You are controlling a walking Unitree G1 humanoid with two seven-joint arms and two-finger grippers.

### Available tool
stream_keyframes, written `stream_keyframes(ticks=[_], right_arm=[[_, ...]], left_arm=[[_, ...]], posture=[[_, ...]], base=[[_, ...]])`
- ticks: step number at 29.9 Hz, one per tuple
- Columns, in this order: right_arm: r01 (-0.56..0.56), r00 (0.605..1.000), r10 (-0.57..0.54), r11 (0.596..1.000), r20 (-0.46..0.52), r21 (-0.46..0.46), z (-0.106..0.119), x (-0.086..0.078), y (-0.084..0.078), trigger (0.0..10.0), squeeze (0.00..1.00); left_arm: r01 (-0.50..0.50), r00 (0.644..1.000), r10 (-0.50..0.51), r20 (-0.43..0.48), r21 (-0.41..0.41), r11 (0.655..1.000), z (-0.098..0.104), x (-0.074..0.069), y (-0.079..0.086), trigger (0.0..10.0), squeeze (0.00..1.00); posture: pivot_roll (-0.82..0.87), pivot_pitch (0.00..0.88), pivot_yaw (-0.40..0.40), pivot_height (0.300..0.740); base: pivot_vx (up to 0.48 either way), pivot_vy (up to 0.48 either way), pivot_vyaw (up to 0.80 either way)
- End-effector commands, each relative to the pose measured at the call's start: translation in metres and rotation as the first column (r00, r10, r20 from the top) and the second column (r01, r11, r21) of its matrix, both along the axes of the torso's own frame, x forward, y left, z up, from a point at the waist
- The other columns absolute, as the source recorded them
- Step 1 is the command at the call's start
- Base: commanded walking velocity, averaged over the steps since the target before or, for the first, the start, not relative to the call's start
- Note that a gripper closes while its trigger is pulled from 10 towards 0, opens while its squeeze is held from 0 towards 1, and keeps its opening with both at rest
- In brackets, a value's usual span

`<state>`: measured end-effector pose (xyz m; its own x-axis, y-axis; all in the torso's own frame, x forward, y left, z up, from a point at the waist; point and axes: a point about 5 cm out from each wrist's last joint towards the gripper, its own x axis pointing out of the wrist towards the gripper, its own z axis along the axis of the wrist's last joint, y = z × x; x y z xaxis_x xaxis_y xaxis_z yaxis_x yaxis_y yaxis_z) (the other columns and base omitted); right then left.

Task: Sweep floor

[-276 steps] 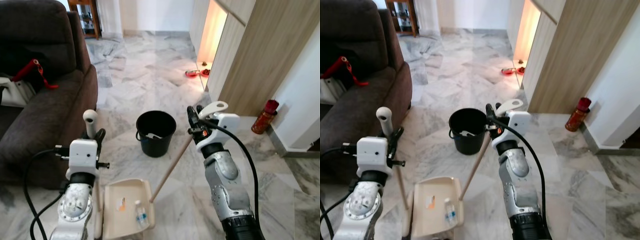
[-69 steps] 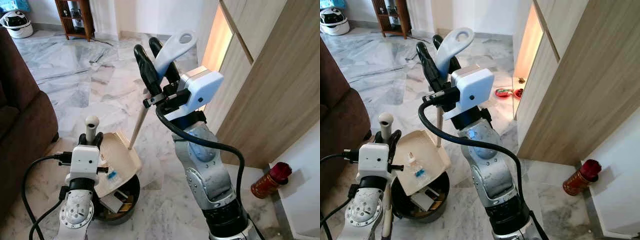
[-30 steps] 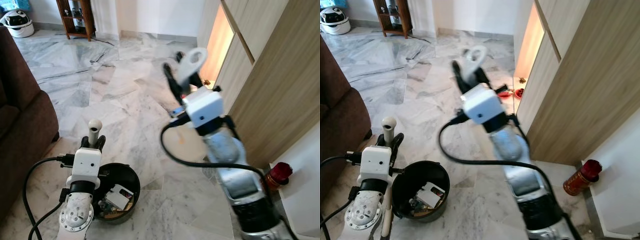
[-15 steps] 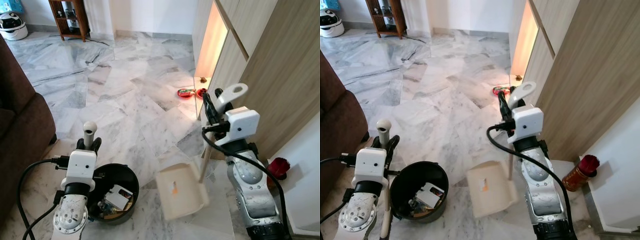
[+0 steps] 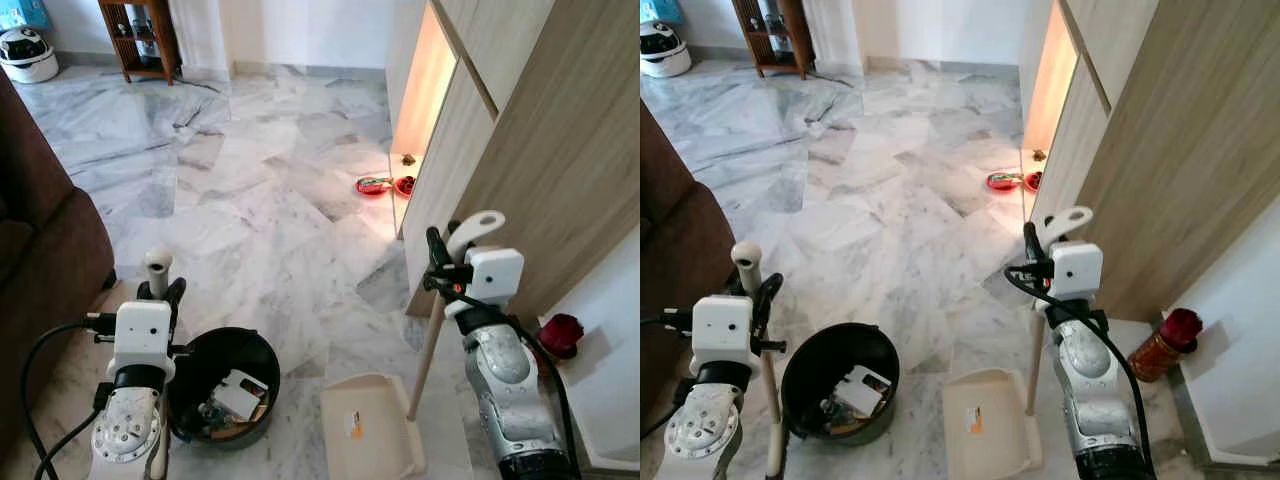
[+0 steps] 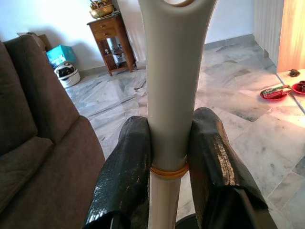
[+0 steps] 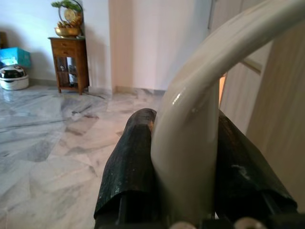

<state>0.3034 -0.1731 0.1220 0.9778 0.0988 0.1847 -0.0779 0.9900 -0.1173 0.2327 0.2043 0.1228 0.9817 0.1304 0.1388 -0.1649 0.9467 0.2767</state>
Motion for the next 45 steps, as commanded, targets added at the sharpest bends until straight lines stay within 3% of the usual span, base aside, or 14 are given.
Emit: stream_keyframes(ticks=[1,15,34,45], right_arm=[[0.026,0.999,-0.027,1.000,0.030,0.012,0.003,0.000,-0.008,10.0,0.00],[0.065,0.997,-0.067,0.997,0.024,0.049,-0.006,0.004,-0.017,10.0,0.00],[0.038,0.998,-0.043,0.995,0.051,0.096,-0.003,0.007,-0.006,10.0,0.00],[0.040,0.998,-0.046,0.994,0.052,0.099,-0.001,0.010,-0.006,10.0,0.00]], left_arm=[[0.008,1.000,-0.008,0.029,-0.007,1.000,0.004,0.002,0.001,10.0,0.00],[0.014,1.000,-0.012,0.026,-0.054,0.998,0.000,-0.003,-0.001,10.0,0.00],[0.057,0.998,-0.056,0.025,-0.065,0.996,-0.002,-0.005,-0.007,10.0,0.00],[0.032,0.999,-0.029,0.043,-0.072,0.997,0.001,-0.003,-0.004,10.0,0.00]], posture=[[0.03,0.091,-0.009,0.740],[0.03,0.080,-0.011,0.740],[0.03,0.043,-0.005,0.740],[0.04,0.074,-0.014,0.740]], base=[[0.000,0.000,0.00],[0.000,0.000,0.00],[0.000,0.000,0.00],[0.000,0.000,0.00]])
